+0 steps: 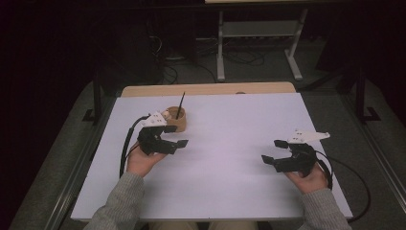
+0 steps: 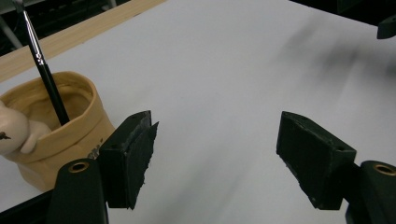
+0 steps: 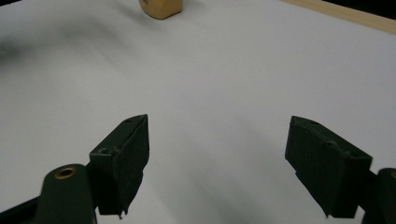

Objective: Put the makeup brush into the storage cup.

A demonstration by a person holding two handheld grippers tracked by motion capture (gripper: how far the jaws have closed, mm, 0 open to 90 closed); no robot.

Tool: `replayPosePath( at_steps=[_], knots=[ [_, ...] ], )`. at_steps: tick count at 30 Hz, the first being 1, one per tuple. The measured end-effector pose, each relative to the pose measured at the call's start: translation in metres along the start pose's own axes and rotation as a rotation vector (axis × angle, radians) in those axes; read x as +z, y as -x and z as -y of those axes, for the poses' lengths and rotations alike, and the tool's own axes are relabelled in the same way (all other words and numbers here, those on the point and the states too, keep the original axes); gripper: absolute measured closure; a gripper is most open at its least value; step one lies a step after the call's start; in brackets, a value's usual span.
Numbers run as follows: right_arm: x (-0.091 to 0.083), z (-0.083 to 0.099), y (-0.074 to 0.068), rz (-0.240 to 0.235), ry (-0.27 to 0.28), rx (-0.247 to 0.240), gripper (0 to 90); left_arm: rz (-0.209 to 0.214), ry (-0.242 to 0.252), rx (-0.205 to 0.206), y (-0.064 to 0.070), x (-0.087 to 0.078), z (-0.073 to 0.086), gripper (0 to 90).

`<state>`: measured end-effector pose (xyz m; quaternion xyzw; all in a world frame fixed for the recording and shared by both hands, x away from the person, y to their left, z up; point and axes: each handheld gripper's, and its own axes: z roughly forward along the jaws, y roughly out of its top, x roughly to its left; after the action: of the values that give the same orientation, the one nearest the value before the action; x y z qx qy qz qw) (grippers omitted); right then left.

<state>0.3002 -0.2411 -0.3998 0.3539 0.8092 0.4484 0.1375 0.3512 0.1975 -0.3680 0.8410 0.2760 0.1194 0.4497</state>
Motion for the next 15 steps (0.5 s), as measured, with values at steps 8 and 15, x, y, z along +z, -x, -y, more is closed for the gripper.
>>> replayPosePath(
  at_steps=[8,15],
  knots=[
    [0.002,0.0,-0.002,0.006,-0.007,-0.004,20.7,0.001,0.012,0.005,0.004,-0.007,0.009,26.1],
    [0.003,0.002,-0.005,0.012,-0.007,-0.003,20.6,-0.009,0.013,0.004,0.007,-0.014,0.018,26.1]
  ],
)
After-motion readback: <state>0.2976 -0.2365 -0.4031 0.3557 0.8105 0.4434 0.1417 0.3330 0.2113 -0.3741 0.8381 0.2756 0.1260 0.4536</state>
